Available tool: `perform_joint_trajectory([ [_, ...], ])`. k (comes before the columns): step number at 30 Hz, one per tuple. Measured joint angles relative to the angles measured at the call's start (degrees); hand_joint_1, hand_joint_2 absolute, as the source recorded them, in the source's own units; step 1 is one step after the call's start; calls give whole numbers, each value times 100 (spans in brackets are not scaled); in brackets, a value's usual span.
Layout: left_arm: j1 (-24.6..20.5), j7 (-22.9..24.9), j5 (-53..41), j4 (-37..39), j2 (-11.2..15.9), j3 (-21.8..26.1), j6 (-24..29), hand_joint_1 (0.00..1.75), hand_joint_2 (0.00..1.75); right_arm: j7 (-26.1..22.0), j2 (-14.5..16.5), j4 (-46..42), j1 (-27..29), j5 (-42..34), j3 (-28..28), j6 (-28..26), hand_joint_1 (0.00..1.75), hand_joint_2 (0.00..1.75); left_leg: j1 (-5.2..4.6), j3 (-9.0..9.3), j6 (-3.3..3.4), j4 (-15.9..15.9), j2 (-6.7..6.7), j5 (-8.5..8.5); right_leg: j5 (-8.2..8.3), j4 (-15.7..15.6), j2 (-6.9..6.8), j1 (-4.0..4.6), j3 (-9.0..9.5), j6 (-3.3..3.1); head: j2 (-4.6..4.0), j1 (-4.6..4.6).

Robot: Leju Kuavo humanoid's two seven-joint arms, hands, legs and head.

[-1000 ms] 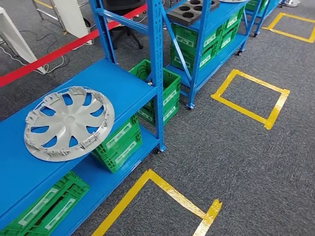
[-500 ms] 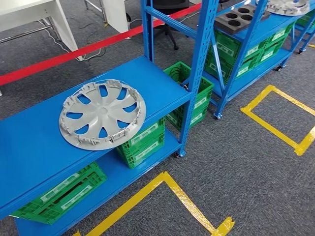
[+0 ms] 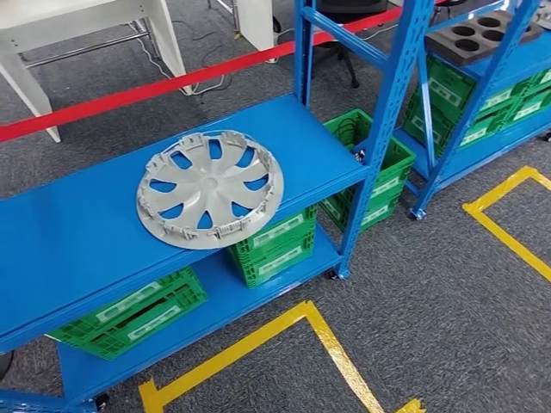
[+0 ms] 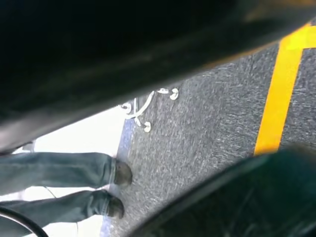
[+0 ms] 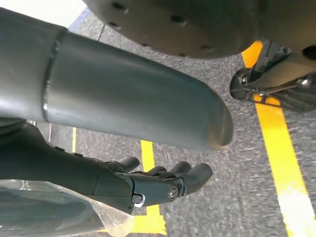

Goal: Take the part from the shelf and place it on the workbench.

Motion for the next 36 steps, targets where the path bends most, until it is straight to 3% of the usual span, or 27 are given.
perform_joint_trajectory([
  [2,-21,0,0,0,3,0,1,0,0,1,1,-1,-8,1,1,0,0,0,-63,263,83,-537,238,134,-29,0,-121,23,31,46,0,-1],
  [3,-26,0,0,0,5,0,2,0,0,1,2,-1,-13,1,1,-1,0,0,-90,279,114,-599,273,112,-38,-8,-179,31,45,75,0,-2],
  [5,-8,0,0,0,9,1,2,0,0,0,2,-2,-34,1,2,1,0,0,-78,279,170,-647,143,143,-58,-28,-241,28,76,140,0,-9],
  [7,2,0,0,0,9,2,3,0,0,-2,2,-3,-51,2,2,1,0,0,-34,306,234,-712,14,190,-214,157,31,19,7,193,0,8],
  [9,-15,0,0,0,-1,2,4,0,0,-2,2,-3,-42,2,2,1,0,0,-10,309,274,-733,-125,213,-562,807,384,13,-298,211,0,53],
  [11,-24,0,8,0,-10,3,3,0,0,-2,1,-3,-20,2,2,1,0,0,-12,303,285,-731,-280,211,-790,1472,476,17,-643,219,0,77],
  [12,-19,0,14,0,-11,3,3,0,0,-2,1,-3,-10,2,2,1,0,0,-13,307,285,-728,-364,211,-744,1553,485,17,-710,219,0,79],
  [13,-14,0,20,0,-11,4,2,0,0,-4,1,-3,-4,2,2,1,0,0,-11,315,282,-723,-453,209,-577,1387,498,14,-658,216,0,80],
  [14,-10,0,23,0,-12,4,1,0,0,-5,1,-3,-3,2,2,1,0,0,-6,322,273,-713,-541,204,-337,1031,549,5,-515,211,0,80],
  [16,-15,0,27,0,-16,4,-2,0,0,-9,1,-3,0,2,2,1,0,0,-2,310,225,-666,-698,180,-21,283,844,-30,-183,198,0,80],
  [18,-23,0,28,0,-16,5,-5,0,0,-11,1,-3,2,4,2,1,0,0,9,260,150,-627,-827,178,1,17,1048,-40,-35,162,1,82],
  [20,-14,0,27,2,-11,7,-8,0,0,-10,1,-2,-8,7,2,0,0,0,29,219,80,-625,-942,196,13,1,944,-34,0,97,1,80],
  [21,-6,0,23,3,-9,8,-6,0,0,-9,-2,-2,-14,7,2,-3,0,0,25,197,49,-587,-893,170,19,-17,870,-38,18,58,1,67],
  [22,-6,0,20,3,-5,9,-5,0,0,-8,-4,-1,-16,7,2,-6,0,0,18,136,20,-458,-768,90,23,-37,784,-45,35,20,0,42],
  [24,-22,-1,13,3,-4,9,-4,0,0,-8,-8,-1,-5,5,2,-8,0,0,6,-150,-30,138,-420,-217,10,-59,598,-36,64,-37,0,-8],
  [26,-36,-2,10,3,-3,9,-5,0,0,-7,-8,-1,17,4,2,-5,0,0,19,-508,-55,851,-273,-485,-17,-57,426,-15,78,-59,0,-24],
  [27,-28,-2,11,3,-3,9,-5,0,0,-7,-8,-1,23,3,2,-4,0,0,23,-583,-55,1000,-254,-483,-30,-56,360,-8,89,-61,0,-24],
  [28,-15,-2,15,3,-3,9,-7,0,0,-10,-9,-1,21,-1,2,-5,0,0,25,-547,-44,925,-249,-371,-42,-56,316,-1,103,-62,0,-24],
  [31,10,-15,66,4,7,34,-28,0,0,-19,0,-1,-3,-47,2,-8,0,0,-10,-3,89,-155,-204,172,-83,-62,252,25,148,-46,-1,-24],
  [32,5,-34,99,4,12,58,-46,0,0,-8,7,-1,-11,-80,1,-12,0,0,-29,140,134,-448,-176,244,-97,-57,244,32,150,-30,-1,-29],
  [34,-1,-81,175,4,8,119,-102,0,0,60,17,-1,-19,-152,-3,-15,0,0,-50,221,97,-635,-134,223,-115,-44,237,40,135,-12,-1,-23],
  [36,14,-104,246,4,-2,175,-161,0,87,133,17,-1,-17,-207,-5,-11,0,0,-51,225,28,-663,-135,221,-114,-49,242,35,146,-9,0,-20],
])
